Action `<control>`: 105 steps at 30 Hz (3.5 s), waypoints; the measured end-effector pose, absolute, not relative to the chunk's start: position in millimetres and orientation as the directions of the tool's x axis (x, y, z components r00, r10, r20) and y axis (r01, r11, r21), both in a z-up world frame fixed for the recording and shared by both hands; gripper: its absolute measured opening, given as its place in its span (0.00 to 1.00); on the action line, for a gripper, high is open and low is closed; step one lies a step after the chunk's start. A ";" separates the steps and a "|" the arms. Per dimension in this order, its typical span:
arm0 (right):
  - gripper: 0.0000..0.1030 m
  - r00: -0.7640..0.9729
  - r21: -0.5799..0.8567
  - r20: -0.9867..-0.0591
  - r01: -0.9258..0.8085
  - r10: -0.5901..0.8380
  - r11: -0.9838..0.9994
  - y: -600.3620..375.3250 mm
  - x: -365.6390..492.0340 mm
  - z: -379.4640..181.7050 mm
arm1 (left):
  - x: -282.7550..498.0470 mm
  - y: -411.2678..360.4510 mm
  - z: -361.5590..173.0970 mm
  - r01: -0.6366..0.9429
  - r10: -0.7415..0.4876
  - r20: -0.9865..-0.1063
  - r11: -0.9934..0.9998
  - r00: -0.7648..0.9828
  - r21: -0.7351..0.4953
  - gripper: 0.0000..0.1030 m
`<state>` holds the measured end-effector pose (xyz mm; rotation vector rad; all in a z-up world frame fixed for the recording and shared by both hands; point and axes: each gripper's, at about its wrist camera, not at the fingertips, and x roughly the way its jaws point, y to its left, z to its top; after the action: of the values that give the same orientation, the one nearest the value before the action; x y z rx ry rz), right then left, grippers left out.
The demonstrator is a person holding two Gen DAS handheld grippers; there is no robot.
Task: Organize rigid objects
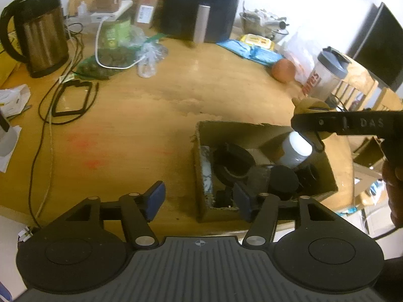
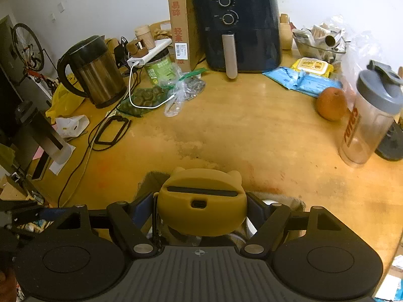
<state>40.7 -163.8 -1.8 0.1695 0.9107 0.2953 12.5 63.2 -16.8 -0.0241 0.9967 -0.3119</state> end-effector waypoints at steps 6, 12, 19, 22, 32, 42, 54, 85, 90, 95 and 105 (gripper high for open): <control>1.00 0.601 0.234 -0.740 -0.189 0.301 0.954 -156.5 49.2 2.1 | 12.4 70.8 -16.0 0.218 -0.257 -0.815 0.962 0.518 -0.165 0.66; 1.00 0.556 0.205 -0.788 -0.165 0.263 0.965 -151.7 46.1 -11.7 | 12.9 70.9 -17.5 0.219 -0.257 -0.814 0.962 0.521 -0.163 0.72; 1.00 0.518 0.159 -0.834 -0.102 0.189 0.982 -157.8 38.4 -23.8 | 15.6 67.0 -19.1 0.222 -0.252 -0.810 0.963 0.529 -0.155 0.85; 1.00 0.504 0.142 -0.849 -0.067 0.157 0.988 -163.0 34.8 -27.1 | 19.3 65.0 -19.3 0.220 -0.256 -0.812 0.962 0.525 -0.161 0.89; 1.00 0.502 0.098 -0.861 0.009 0.080 0.995 -179.6 19.0 -29.4 | 28.0 51.4 -15.1 0.242 -0.235 -0.812 0.963 0.534 -0.119 1.00; 1.00 0.528 -0.006 -0.848 0.074 -0.045 0.997 -191.6 3.6 -27.1 | 30.2 19.0 -9.8 0.293 -0.075 -0.812 0.948 0.580 0.121 1.00; 1.00 0.475 -0.026 -0.876 0.121 -0.081 0.992 -206.7 4.1 -24.8 | 35.9 12.2 -3.2 0.295 -0.105 -0.831 0.953 0.546 0.074 1.00; 1.00 0.415 0.006 -0.909 0.090 -0.032 0.996 -180.5 21.1 -8.9 | 51.1 7.0 -15.1 0.261 -0.053 -0.930 0.964 0.364 0.047 1.00; 1.00 0.316 0.058 -0.949 0.125 0.016 0.990 -184.0 24.4 -21.3 | 53.1 13.1 -26.9 0.227 -0.095 -0.959 0.973 0.268 -0.033 1.00; 1.00 0.226 0.073 -0.973 0.150 0.038 0.986 -183.2 25.1 -35.4 | 51.9 14.0 -36.3 0.213 -0.099 -0.973 0.976 0.208 -0.054 1.00; 1.00 0.129 0.051 -0.991 0.125 0.035 0.991 -173.7 23.7 -51.6 | 48.2 19.4 -51.3 0.180 -0.116 -0.985 0.979 0.126 -0.092 1.00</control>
<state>23.7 -173.7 -51.6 0.1328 1.4414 -0.0654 48.2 19.4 -51.3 0.0539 1.4286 -0.2154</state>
